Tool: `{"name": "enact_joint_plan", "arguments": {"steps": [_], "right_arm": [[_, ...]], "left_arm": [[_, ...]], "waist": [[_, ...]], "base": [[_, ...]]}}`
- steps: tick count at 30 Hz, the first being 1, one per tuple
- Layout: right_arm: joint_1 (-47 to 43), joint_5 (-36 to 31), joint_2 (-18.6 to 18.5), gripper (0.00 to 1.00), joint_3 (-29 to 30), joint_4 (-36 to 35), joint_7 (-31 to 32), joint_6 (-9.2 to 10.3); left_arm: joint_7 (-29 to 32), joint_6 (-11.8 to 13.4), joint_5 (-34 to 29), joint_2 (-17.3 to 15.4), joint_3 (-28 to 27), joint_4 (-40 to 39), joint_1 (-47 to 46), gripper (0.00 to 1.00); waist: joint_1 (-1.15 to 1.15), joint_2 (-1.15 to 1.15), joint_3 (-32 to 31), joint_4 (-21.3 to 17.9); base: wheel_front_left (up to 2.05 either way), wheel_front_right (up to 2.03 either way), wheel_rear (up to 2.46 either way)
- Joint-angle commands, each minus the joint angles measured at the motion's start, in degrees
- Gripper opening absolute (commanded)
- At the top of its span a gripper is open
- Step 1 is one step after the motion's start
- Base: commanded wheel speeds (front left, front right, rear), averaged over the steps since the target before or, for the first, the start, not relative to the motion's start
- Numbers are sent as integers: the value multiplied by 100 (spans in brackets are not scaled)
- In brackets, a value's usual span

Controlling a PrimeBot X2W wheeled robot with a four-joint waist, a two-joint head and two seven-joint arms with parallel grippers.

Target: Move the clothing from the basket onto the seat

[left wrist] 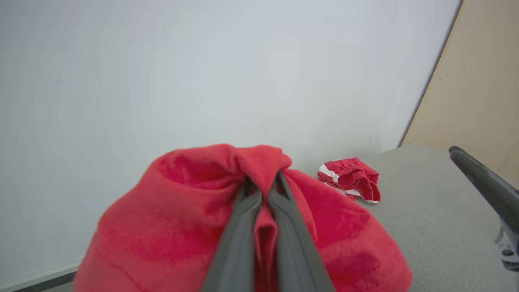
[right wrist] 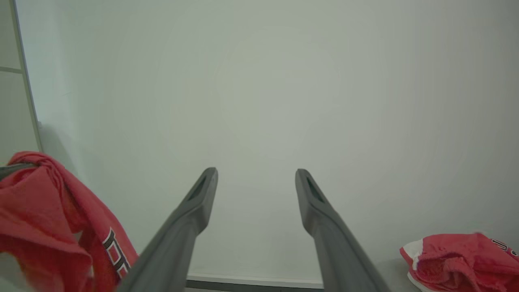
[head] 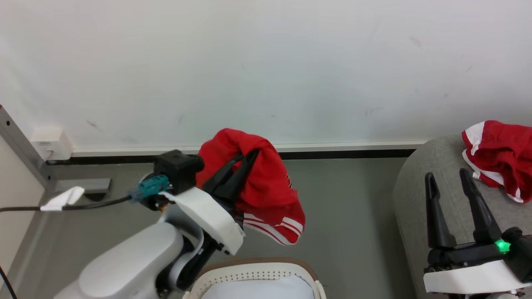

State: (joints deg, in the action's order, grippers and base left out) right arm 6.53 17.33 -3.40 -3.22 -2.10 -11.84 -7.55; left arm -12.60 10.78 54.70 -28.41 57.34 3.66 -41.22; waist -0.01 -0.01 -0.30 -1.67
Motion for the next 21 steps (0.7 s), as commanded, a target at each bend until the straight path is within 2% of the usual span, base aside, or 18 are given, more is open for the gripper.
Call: {"name": "enact_joint_plan", "arguments": {"steps": [1, 7, 11, 16, 21], "right_arm": [[-77, 53, 6, 100, -77, 43, -36, 13], [-12, 122, 13, 100, -467, 204, -90, 13], [54, 132, 17, 100, -671, 319, -126, 13], [149, 118, 0, 100, -1045, 500, -144, 13], [333, 191, 9, 100, -1659, 797, 22, 13]], "left_arm": [[39, 104, -133, -130, -49, -153, -106, 0], [143, 390, -209, -318, -189, -703, -245, 0], [145, 488, -191, -339, -233, -877, -198, 0], [126, 554, -202, -266, -220, -957, -162, 0], [106, 558, -250, -228, -167, -986, -146, 0]], "waist": [[1, 1, -28, -31], [1, 1, -78, -88], [1, 1, -103, -110], [1, 1, -134, -105], [1, 1, -149, -81]], "base": [[0, 0, 0], [0, 0, 0], [0, 0, 0], [0, 0, 0], [0, 0, 0]]}}
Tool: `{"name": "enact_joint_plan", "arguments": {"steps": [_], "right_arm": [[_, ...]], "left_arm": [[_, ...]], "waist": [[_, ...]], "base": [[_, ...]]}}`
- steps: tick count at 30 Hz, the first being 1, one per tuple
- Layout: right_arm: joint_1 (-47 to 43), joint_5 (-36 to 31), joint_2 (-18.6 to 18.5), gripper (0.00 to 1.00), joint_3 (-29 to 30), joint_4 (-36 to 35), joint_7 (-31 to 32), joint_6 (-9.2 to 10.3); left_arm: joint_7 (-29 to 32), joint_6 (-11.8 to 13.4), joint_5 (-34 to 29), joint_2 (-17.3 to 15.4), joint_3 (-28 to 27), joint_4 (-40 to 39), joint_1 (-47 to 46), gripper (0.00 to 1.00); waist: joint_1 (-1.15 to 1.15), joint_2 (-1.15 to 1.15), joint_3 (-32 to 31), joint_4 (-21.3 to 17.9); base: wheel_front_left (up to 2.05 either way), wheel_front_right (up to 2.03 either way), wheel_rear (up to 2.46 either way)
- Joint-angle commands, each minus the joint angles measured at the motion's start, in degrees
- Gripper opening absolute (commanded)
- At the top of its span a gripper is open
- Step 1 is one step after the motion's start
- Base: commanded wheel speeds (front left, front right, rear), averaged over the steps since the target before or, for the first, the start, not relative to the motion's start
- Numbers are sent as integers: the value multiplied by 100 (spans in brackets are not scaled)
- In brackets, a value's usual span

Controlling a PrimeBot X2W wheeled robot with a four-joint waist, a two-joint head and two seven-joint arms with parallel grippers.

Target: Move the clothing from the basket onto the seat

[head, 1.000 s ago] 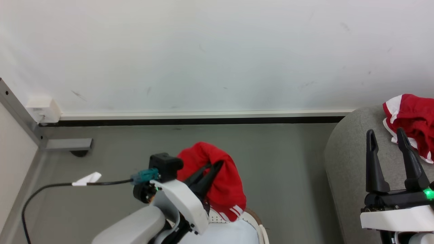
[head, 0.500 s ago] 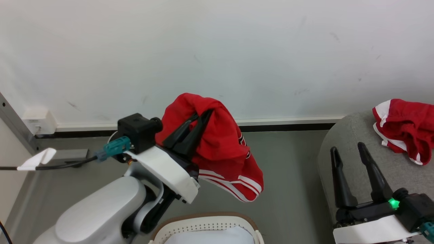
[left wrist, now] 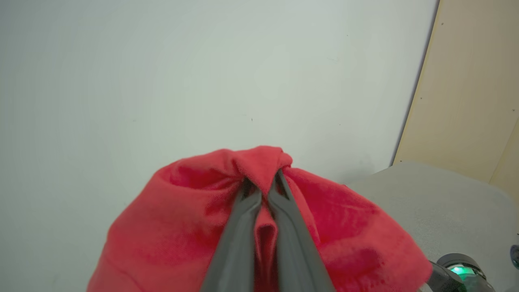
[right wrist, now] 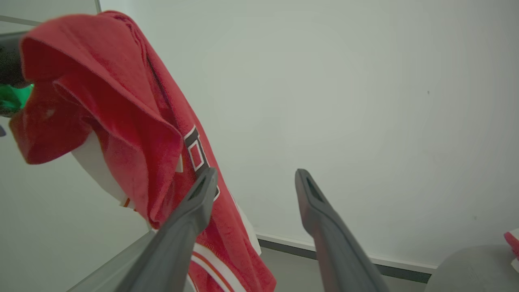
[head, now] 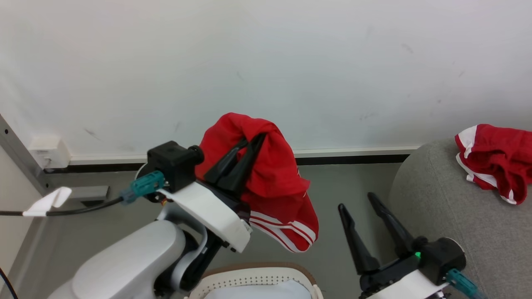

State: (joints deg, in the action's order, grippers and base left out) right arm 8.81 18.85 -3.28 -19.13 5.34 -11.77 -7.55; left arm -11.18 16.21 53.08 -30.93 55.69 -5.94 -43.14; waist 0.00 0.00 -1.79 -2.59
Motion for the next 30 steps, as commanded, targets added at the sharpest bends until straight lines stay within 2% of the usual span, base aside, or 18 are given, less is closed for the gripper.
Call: {"name": "enact_joint_plan", "arguments": {"steps": [1, 8, 13, 23, 24, 25, 26, 27, 30], "right_arm": [[167, 39, -4, 100, -205, 141, 68, 13], [614, 40, -100, 100, -870, 871, 199, 13], [850, -12, -83, 100, -875, 1387, 113, 13], [1031, 442, 17, 100, -1083, 2373, 53, 13], [1043, 494, 20, 49, -1097, 2420, -2, 13], [1063, 554, 22, 7, -1122, 2455, -58, 13], [1063, 554, 22, 7, -1122, 2455, -58, 13], [1086, 612, 25, 0, -1146, 2481, -102, 13], [1105, 788, 29, 0, -1180, 2509, -216, 13]], "left_arm": [[-42, 1, -96, 48, 25, -40, 54, 0], [-21, -106, -169, 303, 294, -89, 64, 0], [37, -232, -242, 565, 621, -60, 157, 0], [123, -352, -235, 946, 1037, -255, 318, 0], [130, -346, -222, 944, 1047, -265, 334, 0], [142, -324, -215, 928, 1056, -261, 351, 0], [142, -324, -215, 928, 1056, -261, 351, 0], [137, -307, -203, 903, 1053, -256, 371, 0], [145, -266, -168, 826, 1022, -229, 405, 0]], "waist": [[0, 0, -4, 29], [0, 0, -67, 326], [0, 0, -164, 640], [0, 0, -329, 1209], [0, 0, -335, 1245], [0, 0, -339, 1276], [0, 0, -339, 1276], [0, 0, -340, 1294], [0, 0, -332, 1312]], "base": [[0, 0, 0], [0, 0, 0], [0, 0, 0], [0, 0, 0], [0, 0, 0], [0, 0, 0], [0, 0, 0], [0, 0, 0], [0, 0, 0]]}}
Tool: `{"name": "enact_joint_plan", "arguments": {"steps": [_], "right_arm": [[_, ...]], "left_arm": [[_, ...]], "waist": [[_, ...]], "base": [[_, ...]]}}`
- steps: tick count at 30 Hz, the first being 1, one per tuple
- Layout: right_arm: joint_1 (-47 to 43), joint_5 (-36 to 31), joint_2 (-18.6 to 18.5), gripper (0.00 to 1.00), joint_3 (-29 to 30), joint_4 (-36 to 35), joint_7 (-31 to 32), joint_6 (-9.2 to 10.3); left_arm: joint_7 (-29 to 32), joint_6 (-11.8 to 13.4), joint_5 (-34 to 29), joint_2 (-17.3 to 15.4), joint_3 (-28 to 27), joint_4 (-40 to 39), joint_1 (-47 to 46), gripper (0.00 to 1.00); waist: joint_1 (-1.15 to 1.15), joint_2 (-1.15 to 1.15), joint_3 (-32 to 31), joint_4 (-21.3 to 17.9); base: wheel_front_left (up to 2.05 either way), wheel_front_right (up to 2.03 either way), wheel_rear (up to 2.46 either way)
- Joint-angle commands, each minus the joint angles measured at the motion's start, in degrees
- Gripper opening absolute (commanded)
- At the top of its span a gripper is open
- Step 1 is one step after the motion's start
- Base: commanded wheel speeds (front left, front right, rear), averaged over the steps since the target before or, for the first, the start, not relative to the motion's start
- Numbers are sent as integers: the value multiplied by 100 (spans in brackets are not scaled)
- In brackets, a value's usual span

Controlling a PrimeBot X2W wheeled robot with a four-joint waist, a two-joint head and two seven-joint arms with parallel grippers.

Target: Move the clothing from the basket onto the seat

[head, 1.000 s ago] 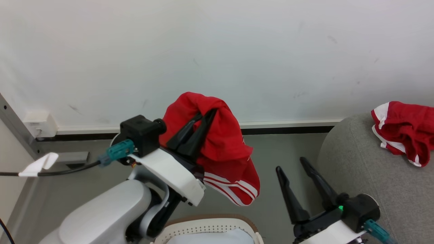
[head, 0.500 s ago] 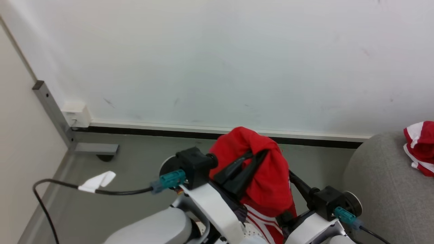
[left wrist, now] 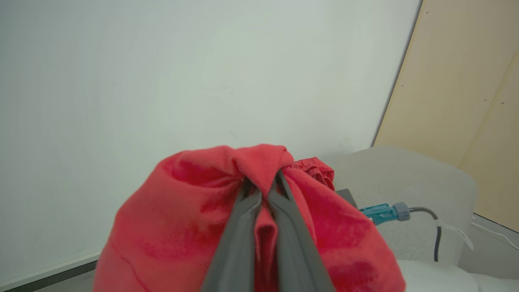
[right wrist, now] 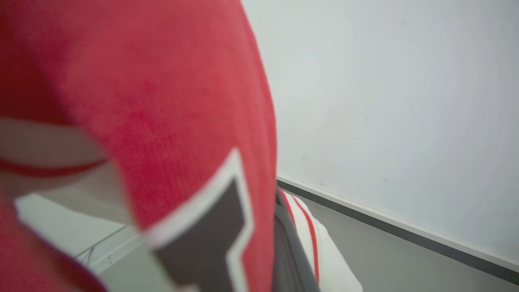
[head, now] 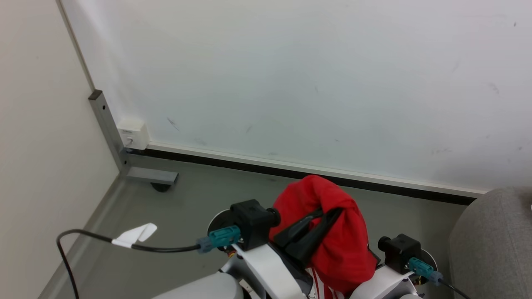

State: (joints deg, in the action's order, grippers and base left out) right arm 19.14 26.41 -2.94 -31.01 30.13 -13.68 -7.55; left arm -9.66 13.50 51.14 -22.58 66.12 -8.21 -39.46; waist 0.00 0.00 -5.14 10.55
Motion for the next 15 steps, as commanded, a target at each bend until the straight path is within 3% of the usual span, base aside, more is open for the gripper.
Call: {"name": "enact_joint_plan", "arguments": {"steps": [1, 10, 11, 12, 13, 15], "right_arm": [[74, 60, -5, 0, 5, 31, -61, 13], [-116, 499, 0, 0, 275, -115, -131, 13], [-133, 559, 0, 0, 332, -169, -136, 13], [-151, 613, 0, 0, 372, -212, -139, 13], [-168, 670, 0, 0, 426, -258, -141, 13], [-185, 770, 0, 0, 555, -374, -145, 13]], "left_arm": [[-19, 25, 34, -35, -37, 5, 55, 0], [-76, 80, 186, -180, -88, 207, 258, 0], [-67, 80, 195, -186, -72, 230, 278, 30], [-71, 69, 194, -188, -62, 247, 292, 75], [-71, 53, 206, -185, -49, 256, 320, 100], [-77, 36, 196, -195, -13, 269, 350, 100]], "waist": [[0, 0, 9, -10], [0, 0, 90, -271], [0, 0, 110, -322], [0, 0, 131, -378], [0, 0, 151, -438], [0, 0, 192, -571]], "base": [[0, 0, 0], [0, 0, 0], [0, 0, 0], [0, 0, 0], [0, 0, 0], [0, 0, 0]]}}
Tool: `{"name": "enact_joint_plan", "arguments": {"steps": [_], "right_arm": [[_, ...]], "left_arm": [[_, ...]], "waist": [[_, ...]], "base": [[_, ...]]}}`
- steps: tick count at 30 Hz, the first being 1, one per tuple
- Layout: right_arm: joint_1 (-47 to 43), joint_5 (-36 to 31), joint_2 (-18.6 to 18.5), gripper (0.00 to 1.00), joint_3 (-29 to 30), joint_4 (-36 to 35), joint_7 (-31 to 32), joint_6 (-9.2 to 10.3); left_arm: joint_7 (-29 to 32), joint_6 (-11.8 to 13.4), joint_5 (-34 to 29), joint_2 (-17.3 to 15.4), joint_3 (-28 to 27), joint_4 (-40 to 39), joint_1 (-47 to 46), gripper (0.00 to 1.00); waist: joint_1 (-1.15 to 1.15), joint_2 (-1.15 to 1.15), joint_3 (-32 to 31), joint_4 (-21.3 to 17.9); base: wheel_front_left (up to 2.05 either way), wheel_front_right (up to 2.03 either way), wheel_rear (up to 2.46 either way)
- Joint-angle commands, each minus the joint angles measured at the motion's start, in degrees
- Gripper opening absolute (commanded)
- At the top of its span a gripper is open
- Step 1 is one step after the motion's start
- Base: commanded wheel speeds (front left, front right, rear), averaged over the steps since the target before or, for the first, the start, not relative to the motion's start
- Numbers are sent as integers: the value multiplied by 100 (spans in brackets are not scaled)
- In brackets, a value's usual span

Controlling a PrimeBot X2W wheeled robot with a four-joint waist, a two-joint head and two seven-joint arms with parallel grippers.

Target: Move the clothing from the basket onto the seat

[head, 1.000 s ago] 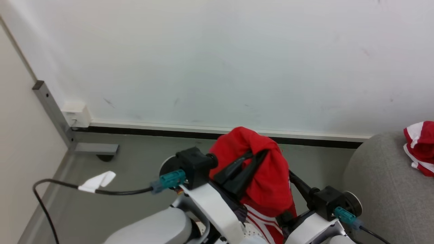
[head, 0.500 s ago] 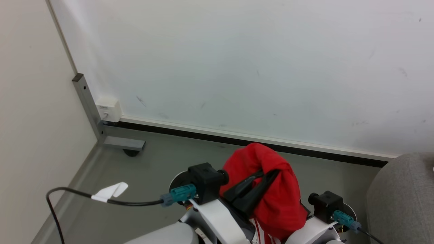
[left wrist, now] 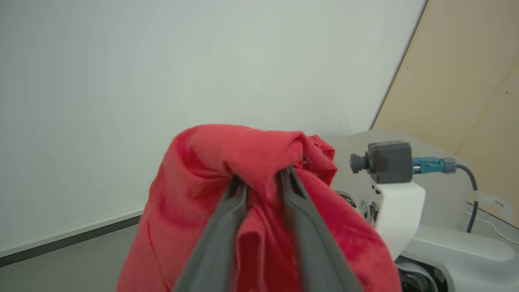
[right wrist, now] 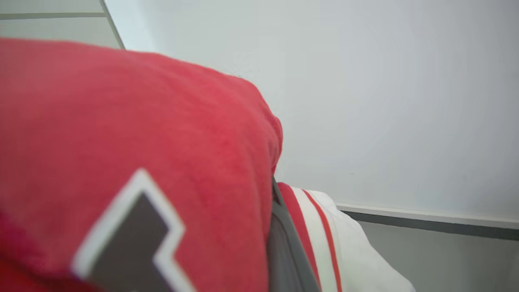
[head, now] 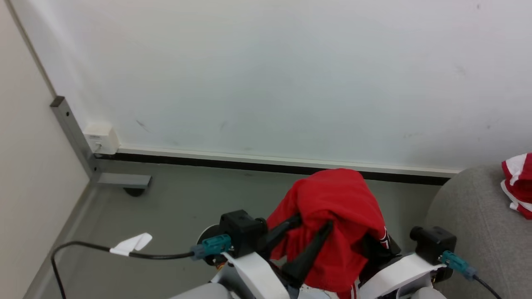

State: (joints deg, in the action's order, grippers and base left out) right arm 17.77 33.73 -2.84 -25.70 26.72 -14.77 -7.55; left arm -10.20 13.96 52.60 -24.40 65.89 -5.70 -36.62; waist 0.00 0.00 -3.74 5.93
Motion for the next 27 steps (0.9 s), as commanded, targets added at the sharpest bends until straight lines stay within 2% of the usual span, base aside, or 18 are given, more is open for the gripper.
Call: {"name": "enact_joint_plan", "arguments": {"steps": [1, 5, 14, 21, 27], "right_arm": [[-48, 76, -11, 0, 96, -89, -37, 13], [-28, 61, -90, 0, 416, -282, -24, 13], [-136, -246, -415, 0, 1683, -1188, 230, 13], [-280, -625, -398, 0, 2336, -2218, 752, 13], [-583, -715, -242, 0, 2757, -2937, 1067, 12]], "left_arm": [[-30, -11, 29, -18, 32, 22, 76, 100], [-108, -64, -32, -15, 66, -5, 141, 100], [-283, -168, -189, -58, 104, 49, 202, 100], [-370, -237, -520, -90, 176, 67, 54, 100], [-403, -275, -812, -42, 231, 165, -54, 100]], "waist": [[0, 0, 73, -185], [0, 0, 166, -525], [0, 0, 401, -1468], [0, 0, 616, -2328], [0, 0, 758, -2729]], "base": [[0, 0, 0], [0, 0, 0], [0, 0, 0], [0, 0, 0], [0, 0, 0]]}}
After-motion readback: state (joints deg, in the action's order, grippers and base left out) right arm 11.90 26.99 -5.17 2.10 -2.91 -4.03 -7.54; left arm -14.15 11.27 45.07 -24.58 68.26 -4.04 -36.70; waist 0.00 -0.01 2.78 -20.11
